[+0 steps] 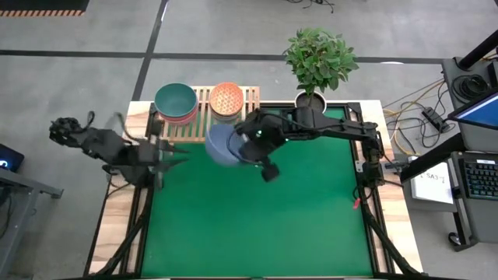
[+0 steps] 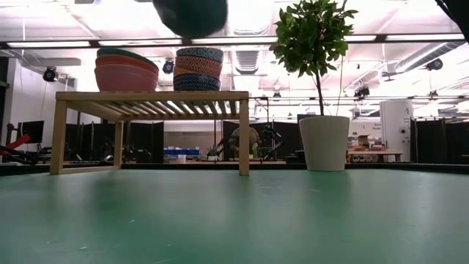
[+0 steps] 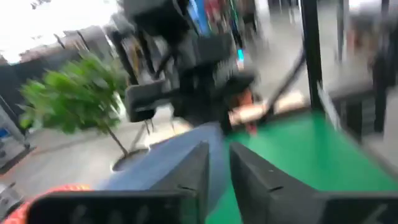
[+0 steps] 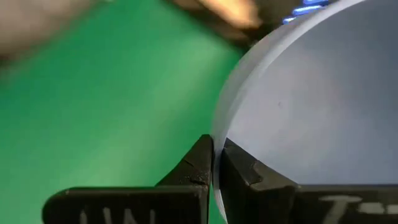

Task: Place and stack bowls onto a shelf
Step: Stack the blue bowl on top of the green bowl on the shelf

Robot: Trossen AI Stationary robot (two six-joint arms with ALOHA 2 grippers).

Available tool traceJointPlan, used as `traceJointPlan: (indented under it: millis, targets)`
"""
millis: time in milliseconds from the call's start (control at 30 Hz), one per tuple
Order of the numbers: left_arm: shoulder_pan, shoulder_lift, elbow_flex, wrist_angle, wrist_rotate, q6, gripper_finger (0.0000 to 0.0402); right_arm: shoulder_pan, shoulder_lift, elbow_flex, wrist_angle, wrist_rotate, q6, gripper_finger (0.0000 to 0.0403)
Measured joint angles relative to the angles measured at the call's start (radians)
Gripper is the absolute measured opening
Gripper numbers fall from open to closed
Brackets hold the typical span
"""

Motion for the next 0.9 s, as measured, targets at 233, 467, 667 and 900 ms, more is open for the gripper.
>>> traceJointPlan:
  millis: [233,467,667,900]
  targets:
    - [0.0,0.193,0.088,-0.133,0.001,0.029,0.0144,0.024,0.01,-0.025,-0.186,-0.415,0.063,0.0009]
    - [0.002,0.309,0.135,-0.124,0.062,0.09,0.0194,0.083,0.034,-0.061,-0.195,-0.429,0.05,0.0009]
    - [0.023,0.378,0.148,-0.122,0.217,0.085,0.0181,0.108,0.055,-0.061,-0.175,-0.43,0.031,0.0009]
    - [0.047,0.457,0.141,-0.12,0.337,0.051,0.016,0.112,0.061,-0.062,-0.173,-0.43,0.022,0.0009]
